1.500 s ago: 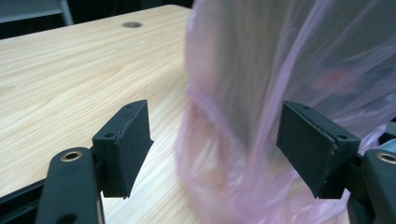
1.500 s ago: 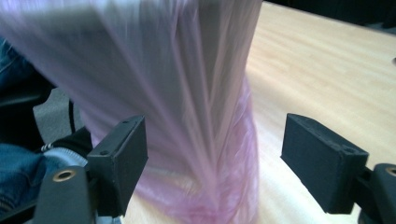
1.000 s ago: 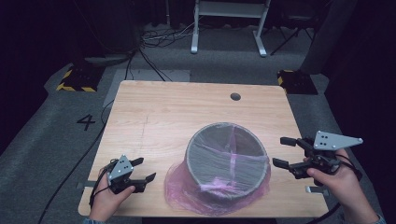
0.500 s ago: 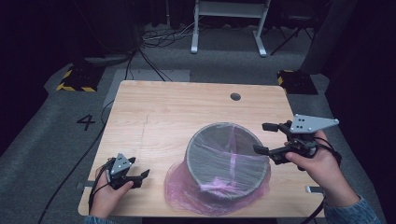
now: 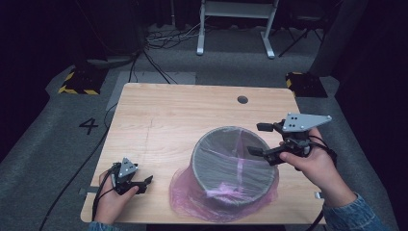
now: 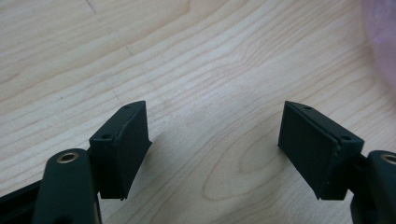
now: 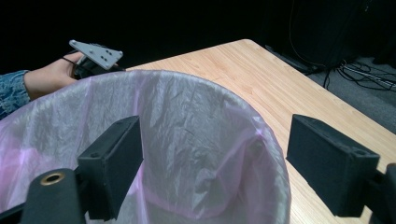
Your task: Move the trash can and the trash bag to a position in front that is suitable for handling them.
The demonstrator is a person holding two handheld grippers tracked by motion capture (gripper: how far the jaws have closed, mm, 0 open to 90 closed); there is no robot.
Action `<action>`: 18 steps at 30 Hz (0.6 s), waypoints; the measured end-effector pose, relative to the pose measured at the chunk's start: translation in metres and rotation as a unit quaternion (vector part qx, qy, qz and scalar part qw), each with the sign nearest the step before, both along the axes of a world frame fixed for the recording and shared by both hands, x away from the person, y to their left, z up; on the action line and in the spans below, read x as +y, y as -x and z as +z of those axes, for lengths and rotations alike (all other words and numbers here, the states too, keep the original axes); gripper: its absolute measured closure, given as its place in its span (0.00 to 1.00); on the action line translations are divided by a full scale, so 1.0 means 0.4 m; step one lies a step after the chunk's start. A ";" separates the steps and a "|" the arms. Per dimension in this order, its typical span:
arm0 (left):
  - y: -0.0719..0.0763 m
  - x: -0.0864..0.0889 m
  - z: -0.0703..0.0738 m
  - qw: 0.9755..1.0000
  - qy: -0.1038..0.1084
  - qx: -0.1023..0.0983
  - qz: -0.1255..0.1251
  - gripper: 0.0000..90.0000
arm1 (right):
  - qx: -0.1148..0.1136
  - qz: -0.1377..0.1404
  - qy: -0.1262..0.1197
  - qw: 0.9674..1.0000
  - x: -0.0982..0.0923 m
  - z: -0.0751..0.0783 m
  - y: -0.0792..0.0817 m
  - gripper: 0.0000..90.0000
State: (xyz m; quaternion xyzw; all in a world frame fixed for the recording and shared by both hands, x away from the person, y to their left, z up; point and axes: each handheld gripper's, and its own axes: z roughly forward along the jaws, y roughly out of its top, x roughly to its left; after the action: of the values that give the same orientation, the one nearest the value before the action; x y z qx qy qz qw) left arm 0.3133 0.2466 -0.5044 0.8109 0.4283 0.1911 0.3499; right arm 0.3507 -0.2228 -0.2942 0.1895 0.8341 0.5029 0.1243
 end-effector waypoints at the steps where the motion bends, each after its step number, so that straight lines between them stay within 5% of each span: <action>1: -0.001 -0.002 0.000 1.000 0.001 0.001 -0.001 0.26 | -0.001 0.001 0.000 1.000 0.005 0.002 0.000 0.21; 18: -0.008 -0.003 -0.001 1.000 0.006 0.010 0.005 0.24 | -0.005 0.031 0.012 0.999 0.089 0.014 0.009 0.20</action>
State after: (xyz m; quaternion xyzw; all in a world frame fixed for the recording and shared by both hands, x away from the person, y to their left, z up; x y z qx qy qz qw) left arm 0.3165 0.2456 -0.5049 0.8085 0.4368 0.1821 0.3499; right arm 0.3472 -0.1870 -0.2887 0.1597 0.8446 0.4978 0.1154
